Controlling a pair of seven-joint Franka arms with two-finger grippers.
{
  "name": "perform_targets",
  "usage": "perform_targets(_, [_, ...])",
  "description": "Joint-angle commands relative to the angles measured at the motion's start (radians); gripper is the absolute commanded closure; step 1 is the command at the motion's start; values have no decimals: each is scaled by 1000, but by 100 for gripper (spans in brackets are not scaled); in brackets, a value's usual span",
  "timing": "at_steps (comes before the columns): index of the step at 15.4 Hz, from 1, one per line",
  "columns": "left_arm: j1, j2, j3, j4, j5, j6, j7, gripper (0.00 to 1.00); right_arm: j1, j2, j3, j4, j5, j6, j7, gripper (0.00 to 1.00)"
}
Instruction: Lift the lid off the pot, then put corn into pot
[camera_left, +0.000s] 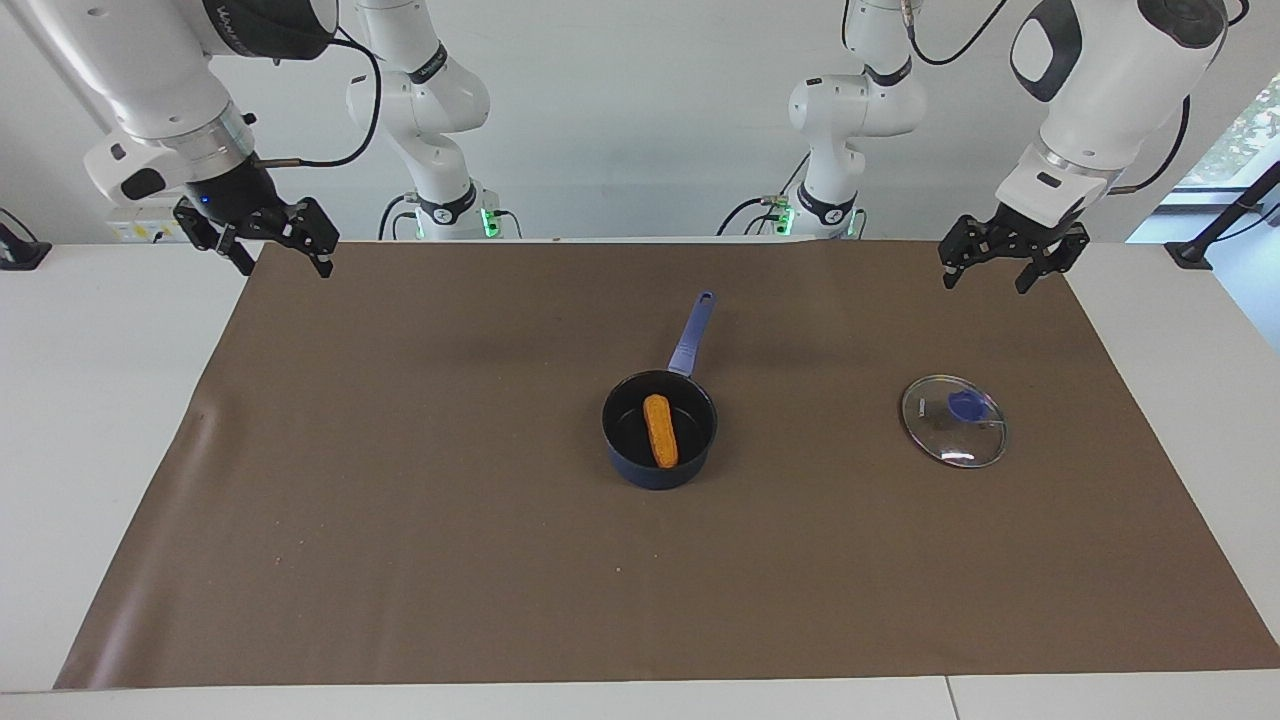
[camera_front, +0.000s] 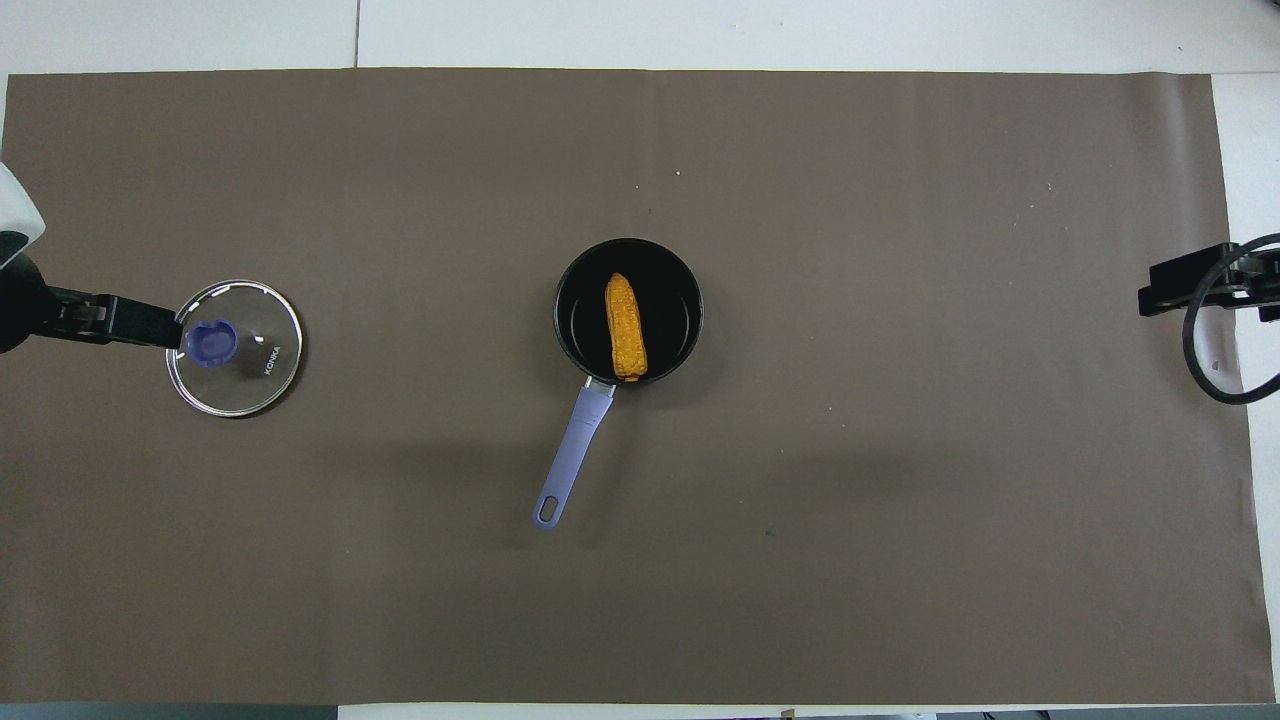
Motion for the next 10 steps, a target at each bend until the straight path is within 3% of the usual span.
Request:
perform_targets(1, [-13, 19, 6, 26, 9, 4, -20, 0, -15, -15, -4, -14, 12, -19, -18, 0])
perform_targets(10, [41, 9, -43, 26, 9, 10, -27, 0, -41, -6, -3, -9, 7, -32, -44, 0])
